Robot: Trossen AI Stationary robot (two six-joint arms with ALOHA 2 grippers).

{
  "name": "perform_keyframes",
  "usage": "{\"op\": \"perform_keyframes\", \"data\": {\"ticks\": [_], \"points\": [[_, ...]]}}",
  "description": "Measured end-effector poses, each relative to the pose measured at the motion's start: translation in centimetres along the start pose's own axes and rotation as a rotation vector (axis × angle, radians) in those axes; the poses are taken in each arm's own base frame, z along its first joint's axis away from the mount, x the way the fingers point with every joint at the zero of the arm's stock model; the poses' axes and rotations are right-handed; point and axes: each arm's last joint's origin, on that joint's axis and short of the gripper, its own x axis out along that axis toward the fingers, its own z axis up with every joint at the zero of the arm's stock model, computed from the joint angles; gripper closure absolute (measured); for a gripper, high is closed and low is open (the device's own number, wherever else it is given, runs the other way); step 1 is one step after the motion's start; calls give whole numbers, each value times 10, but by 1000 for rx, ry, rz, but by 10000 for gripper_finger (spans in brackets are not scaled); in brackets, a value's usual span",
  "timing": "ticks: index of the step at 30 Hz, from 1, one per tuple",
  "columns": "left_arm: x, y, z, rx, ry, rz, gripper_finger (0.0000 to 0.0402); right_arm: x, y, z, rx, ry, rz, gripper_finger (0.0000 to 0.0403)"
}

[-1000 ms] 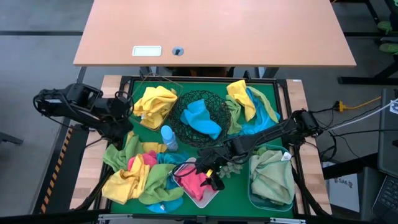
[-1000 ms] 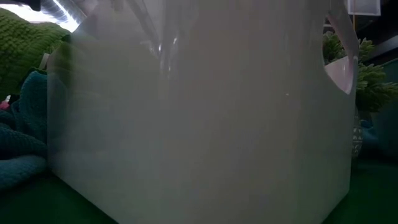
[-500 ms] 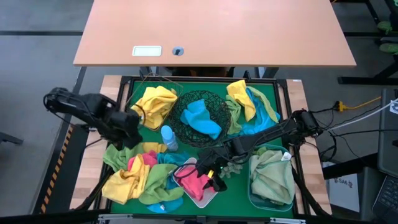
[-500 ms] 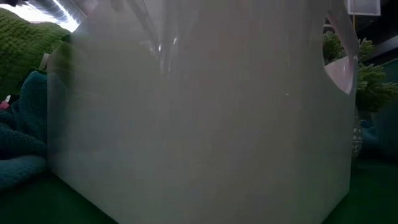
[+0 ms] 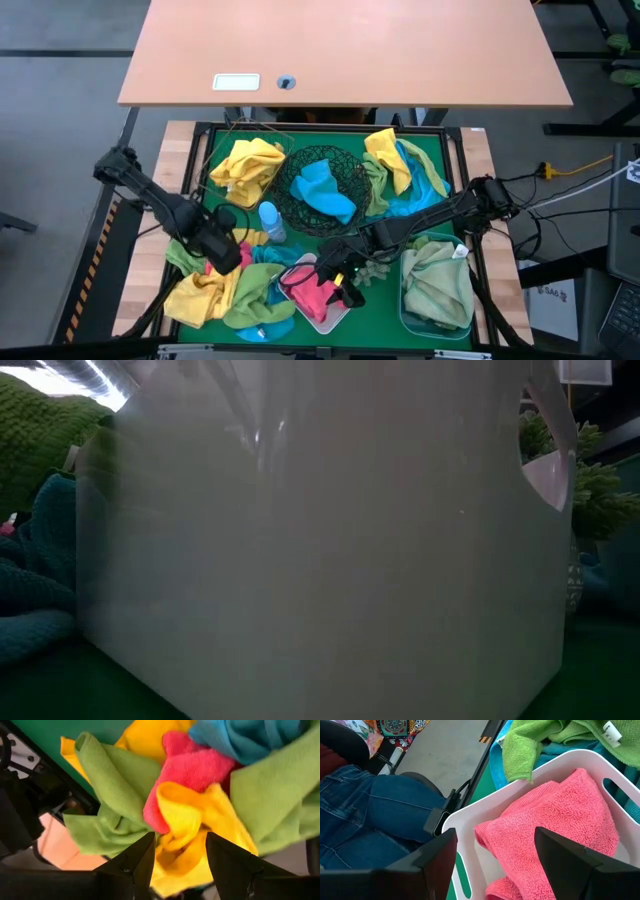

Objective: Sort microfiber towel by color & place in baskets
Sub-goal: Put the yellow microfiber cloth into the rectangular wire basket

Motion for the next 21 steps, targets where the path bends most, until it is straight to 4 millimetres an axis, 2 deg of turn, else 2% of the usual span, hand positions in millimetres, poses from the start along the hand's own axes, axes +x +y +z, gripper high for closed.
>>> {"op": "perform_keyframes", "data": {"ticks": [9, 21], "points": [[27, -29, -14, -81, -97, 94, 232, 0, 0, 0, 0, 1, 2, 139], [68, -58, -29, -49, -119, 231, 232, 0, 0, 0, 0, 0, 2, 139]]}}
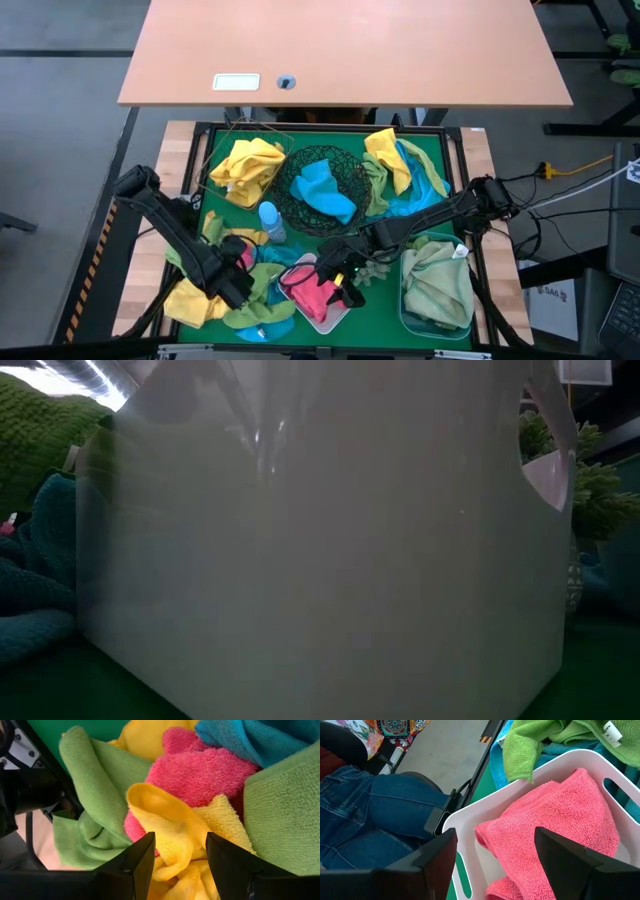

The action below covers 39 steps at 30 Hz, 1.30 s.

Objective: Sort microfiber towel by color & place in baskets
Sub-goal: Put the yellow microfiber cloth into the rectangular wire basket

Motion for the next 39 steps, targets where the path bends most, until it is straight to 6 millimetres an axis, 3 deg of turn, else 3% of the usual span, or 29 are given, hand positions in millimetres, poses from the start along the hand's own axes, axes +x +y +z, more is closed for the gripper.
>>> {"op": "perform_keyframes", "data": {"ticks": [11, 30, 34, 39], "points": [[12, -11, -4, -10, -7, 44, 232, 0, 0, 0, 0, 0, -1, 139], [35, -22, -28, 73, -49, 201, 235, 0, 0, 0, -1, -1, -2, 139], [35, -22, -28, 78, -75, 197, 257, 0, 0, 0, -1, -1, -2, 139], [35, -23, -28, 79, -90, 186, 319, 0, 0, 0, -1, -2, -1, 139]]}}
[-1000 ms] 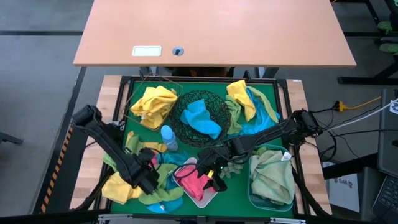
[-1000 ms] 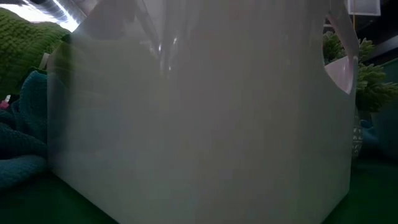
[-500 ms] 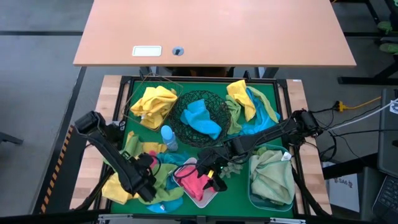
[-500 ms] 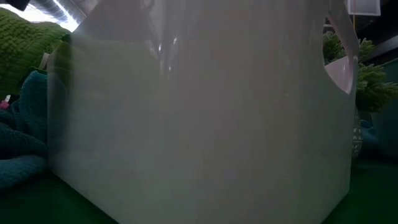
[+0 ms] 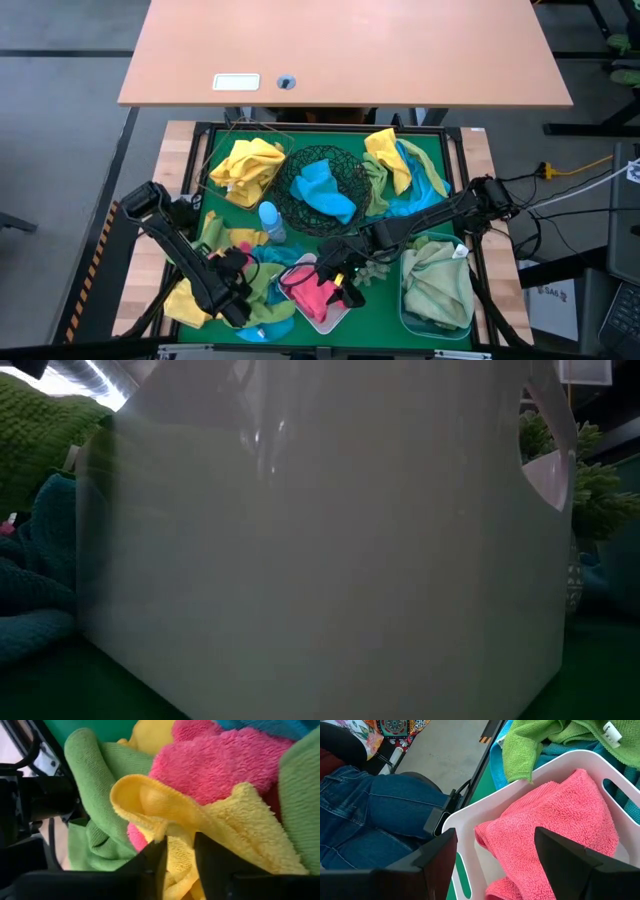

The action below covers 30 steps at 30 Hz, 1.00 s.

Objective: Sort microfiber towel by color & place in baskets
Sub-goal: Put the yellow microfiber cloth into the rectangular wire basket

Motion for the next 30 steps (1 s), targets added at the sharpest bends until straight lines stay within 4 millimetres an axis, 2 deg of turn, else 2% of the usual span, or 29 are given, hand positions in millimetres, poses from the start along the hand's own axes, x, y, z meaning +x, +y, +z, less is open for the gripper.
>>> {"op": "perform_keyframes", "data": {"ticks": [4, 6, 15, 19, 30], "points": [[0, -2, 1, -3, -30, -27, 379, -1, 0, 0, 0, -1, 1, 139], [0, -4, 1, -5, -41, -42, 395, -4, 2, 1, -1, -2, 5, 139], [-8, 1, 1, -5, -29, -69, 401, -35, 17, 12, -31, -71, 20, 139], [-23, 6, 4, -14, -52, -134, 401, -51, 25, 13, -56, -73, 15, 139], [-70, 23, 15, 0, -167, -258, 401, -87, 34, 8, -64, -45, -160, 139]]}}
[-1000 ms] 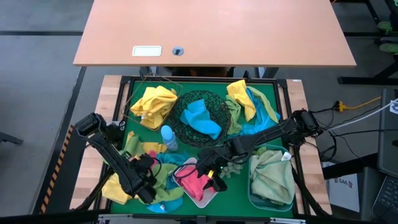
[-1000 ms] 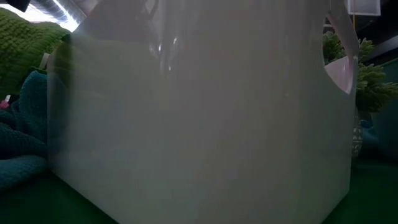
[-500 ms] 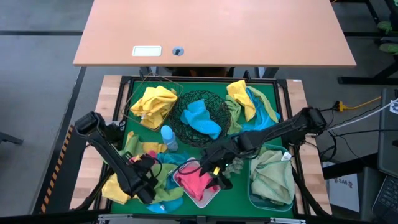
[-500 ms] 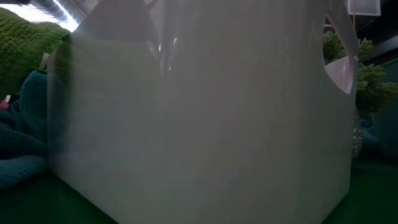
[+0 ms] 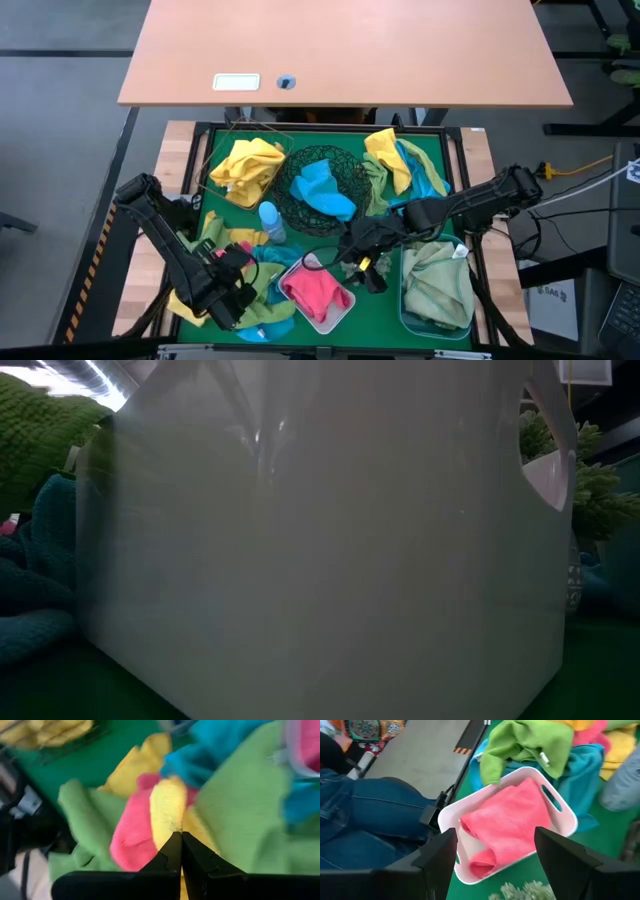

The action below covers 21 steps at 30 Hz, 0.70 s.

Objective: Sort microfiber towel by color & place in baskets
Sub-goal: Put the yellow microfiber cloth into the rectangular wire basket

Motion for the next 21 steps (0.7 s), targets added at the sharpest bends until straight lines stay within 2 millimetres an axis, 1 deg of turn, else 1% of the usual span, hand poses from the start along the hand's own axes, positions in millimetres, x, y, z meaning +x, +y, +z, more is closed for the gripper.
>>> {"op": "perform_keyframes", "data": {"ticks": [3, 10, 14, 18, 21], "points": [[-13, -2, 6, 12, -49, -54, 401, -6, 1, -1, 2, 6, -33, 139], [-39, -3, 18, 20, -195, -155, 401, -7, 0, -2, 5, 17, -52, 139], [-44, -3, 21, 8, -252, -175, 401, -7, 0, -4, 11, 39, -55, 139], [-45, -3, 22, 14, -284, -174, 401, -7, 0, -5, 14, 48, -56, 139], [-45, -3, 24, 20, -339, -169, 401, -7, 0, -5, 14, 48, -56, 139]]}}
